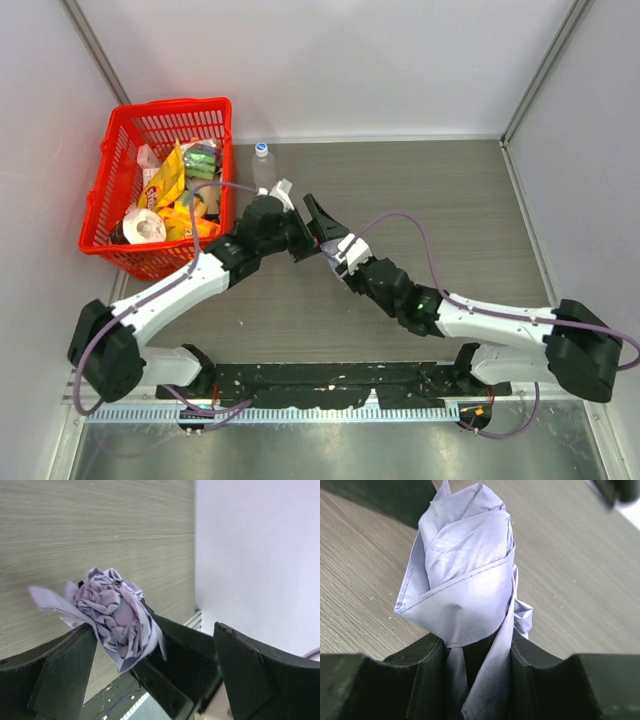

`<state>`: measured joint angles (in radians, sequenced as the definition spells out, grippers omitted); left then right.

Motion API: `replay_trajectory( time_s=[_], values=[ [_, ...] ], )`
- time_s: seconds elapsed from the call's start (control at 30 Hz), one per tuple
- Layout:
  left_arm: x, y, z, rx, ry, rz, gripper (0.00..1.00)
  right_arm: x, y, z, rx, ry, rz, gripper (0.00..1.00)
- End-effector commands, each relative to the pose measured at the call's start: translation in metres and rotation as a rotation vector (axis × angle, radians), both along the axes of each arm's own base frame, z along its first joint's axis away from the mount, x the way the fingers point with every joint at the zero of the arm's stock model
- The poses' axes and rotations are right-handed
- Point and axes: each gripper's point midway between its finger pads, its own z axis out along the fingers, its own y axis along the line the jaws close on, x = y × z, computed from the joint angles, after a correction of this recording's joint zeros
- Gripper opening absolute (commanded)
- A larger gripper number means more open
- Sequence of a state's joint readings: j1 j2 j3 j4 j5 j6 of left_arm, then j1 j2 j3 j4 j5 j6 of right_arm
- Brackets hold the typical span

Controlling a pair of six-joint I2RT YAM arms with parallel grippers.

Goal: Put away the umbrella

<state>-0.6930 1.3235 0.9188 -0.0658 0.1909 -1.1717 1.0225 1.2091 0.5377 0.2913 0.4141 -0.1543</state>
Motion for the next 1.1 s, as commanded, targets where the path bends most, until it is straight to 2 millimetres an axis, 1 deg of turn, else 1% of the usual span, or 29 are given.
replay_trajectory(
  time_s=[0.0, 0.03, 0.07, 0.1, 0.13, 0.2, 0.23, 0.27, 0.33, 0.37, 0.4, 0.43, 0.47, 0.53, 0.57, 0.67, 0.7, 0.73, 0.77, 0.83, 0.9, 0.97, 1.07],
  values=[
    [-0.019, 0.008, 0.081, -0.040, -0.264, -0.125, 1.00, 0.000, 0.002, 0.074, 0.073, -0.161, 0.068, 0.01],
    [-0.026, 0.011, 0.090, -0.049, -0.296, -0.146, 1.00, -0.001, 0.000, 0.081, 0.068, -0.180, 0.074, 0.01],
    [-0.034, 0.015, 0.100, -0.060, -0.330, -0.164, 1.00, -0.003, -0.003, 0.094, 0.093, -0.201, 0.077, 0.01],
    [-0.040, 0.019, 0.107, -0.068, -0.351, -0.179, 1.00, -0.004, -0.004, 0.100, 0.085, -0.217, 0.086, 0.01],
    [-0.047, 0.024, 0.117, -0.081, -0.385, -0.188, 1.00, -0.006, -0.006, 0.109, 0.098, -0.236, 0.094, 0.01],
    [-0.058, 0.034, 0.134, -0.100, -0.449, -0.194, 1.00, -0.009, -0.008, 0.123, 0.094, -0.262, 0.113, 0.01],
    [-0.062, 0.039, 0.143, -0.106, -0.480, -0.197, 1.00, -0.010, -0.011, 0.134, 0.100, -0.291, 0.119, 0.01],
    [-0.065, 0.043, 0.150, -0.105, -0.500, -0.196, 1.00, -0.012, -0.011, 0.137, 0.098, -0.303, 0.133, 0.01],
    [-0.064, 0.053, 0.164, -0.104, -0.520, -0.172, 1.00, -0.014, -0.013, 0.153, 0.088, -0.347, 0.152, 0.01],
    [-0.066, 0.054, 0.173, -0.113, -0.526, -0.174, 1.00, -0.016, -0.014, 0.164, 0.086, -0.379, 0.166, 0.01],
    [-0.065, 0.055, 0.180, -0.113, -0.523, -0.169, 1.00, -0.019, -0.011, 0.171, 0.090, -0.394, 0.197, 0.01],
    [-0.062, 0.055, 0.182, -0.109, -0.510, -0.163, 1.00, -0.021, -0.012, 0.176, 0.073, -0.417, 0.215, 0.01],
    [-0.060, 0.052, 0.183, -0.108, -0.482, -0.164, 1.00, -0.024, -0.009, 0.180, 0.067, -0.422, 0.247, 0.01],
    [-0.051, 0.042, 0.171, -0.100, -0.390, -0.173, 1.00, -0.026, -0.008, 0.188, 0.051, -0.440, 0.267, 0.01],
    [-0.052, 0.036, 0.169, -0.120, -0.341, -0.197, 1.00, -0.025, -0.008, 0.189, 0.044, -0.444, 0.266, 0.01],
    [-0.045, 0.021, 0.157, -0.173, -0.229, -0.201, 1.00, -0.026, -0.005, 0.200, 0.050, -0.452, 0.284, 0.01],
    [-0.043, 0.018, 0.155, -0.200, -0.219, -0.195, 1.00, -0.025, -0.003, 0.198, 0.040, -0.446, 0.286, 0.01],
    [-0.042, 0.017, 0.152, -0.220, -0.193, -0.177, 1.00, -0.024, -0.002, 0.201, 0.040, -0.446, 0.283, 0.01],
    [-0.040, 0.017, 0.149, -0.229, -0.167, -0.156, 1.00, -0.023, -0.002, 0.200, 0.033, -0.444, 0.278, 0.01],
    [-0.035, 0.024, 0.141, -0.206, -0.129, -0.090, 1.00, -0.021, -0.001, 0.202, 0.028, -0.447, 0.275, 0.01],
    [-0.034, 0.031, 0.129, -0.204, -0.033, -0.018, 1.00, -0.021, -0.001, 0.205, 0.023, -0.451, 0.275, 0.01],
    [-0.036, 0.031, 0.121, -0.239, 0.047, 0.017, 1.00, -0.019, -0.002, 0.206, 0.015, -0.456, 0.266, 0.01],
    [-0.042, 0.030, 0.123, -0.317, 0.109, 0.031, 1.00, -0.016, -0.003, 0.202, -0.016, -0.454, 0.257, 0.01]
  ],
)
